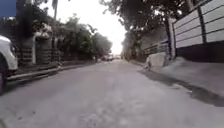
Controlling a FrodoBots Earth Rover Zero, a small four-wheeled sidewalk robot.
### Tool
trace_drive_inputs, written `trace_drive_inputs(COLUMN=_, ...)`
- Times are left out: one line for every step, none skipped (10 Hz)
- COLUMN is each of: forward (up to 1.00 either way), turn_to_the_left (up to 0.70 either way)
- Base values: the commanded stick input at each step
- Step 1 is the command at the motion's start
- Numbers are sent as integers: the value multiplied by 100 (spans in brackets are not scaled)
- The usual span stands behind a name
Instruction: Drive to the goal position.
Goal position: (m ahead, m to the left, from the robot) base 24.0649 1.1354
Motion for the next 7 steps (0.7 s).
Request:
trace_drive_inputs(forward=100, turn_to_the_left=4)
trace_drive_inputs(forward=100, turn_to_the_left=4)
trace_drive_inputs(forward=100, turn_to_the_left=4)
trace_drive_inputs(forward=100, turn_to_the_left=4)
trace_drive_inputs(forward=100, turn_to_the_left=4)
trace_drive_inputs(forward=100, turn_to_the_left=4)
trace_drive_inputs(forward=100, turn_to_the_left=4)
